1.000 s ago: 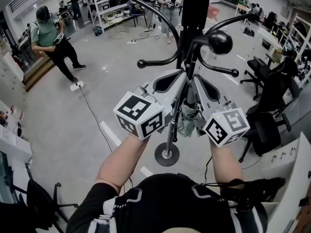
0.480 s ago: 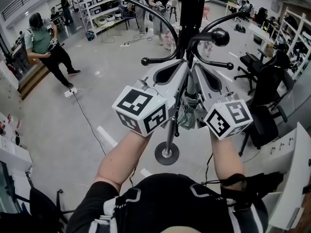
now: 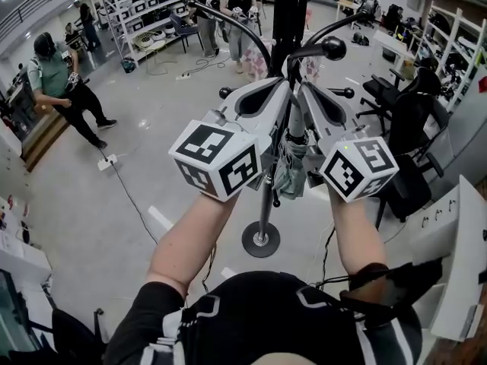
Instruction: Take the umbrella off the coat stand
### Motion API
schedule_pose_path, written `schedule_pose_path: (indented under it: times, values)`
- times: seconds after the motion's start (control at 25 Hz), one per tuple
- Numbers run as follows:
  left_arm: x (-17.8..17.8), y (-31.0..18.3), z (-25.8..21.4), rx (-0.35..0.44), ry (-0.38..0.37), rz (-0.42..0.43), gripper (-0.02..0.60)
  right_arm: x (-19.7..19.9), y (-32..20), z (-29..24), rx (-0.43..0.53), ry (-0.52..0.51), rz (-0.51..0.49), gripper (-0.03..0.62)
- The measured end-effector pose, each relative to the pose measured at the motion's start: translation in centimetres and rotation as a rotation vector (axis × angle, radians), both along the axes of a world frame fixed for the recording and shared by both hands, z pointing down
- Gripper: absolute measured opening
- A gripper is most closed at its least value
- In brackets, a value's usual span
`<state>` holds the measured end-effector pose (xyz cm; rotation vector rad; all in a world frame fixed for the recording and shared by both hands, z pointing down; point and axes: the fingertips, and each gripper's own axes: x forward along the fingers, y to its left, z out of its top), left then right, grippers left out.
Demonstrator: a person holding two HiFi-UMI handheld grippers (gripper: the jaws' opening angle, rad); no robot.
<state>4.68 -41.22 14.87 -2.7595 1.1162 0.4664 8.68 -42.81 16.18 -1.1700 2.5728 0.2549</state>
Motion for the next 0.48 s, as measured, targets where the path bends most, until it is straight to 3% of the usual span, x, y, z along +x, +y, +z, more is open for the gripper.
schedule_pose_path:
  times: [0.48]
  values:
    - [-0.1, 3.6, -3.4, 0.073, 0.012, 0.082, 0.012, 0.1, 3.5, -3.3, 0.075, -0.011, 0.045, 0.008]
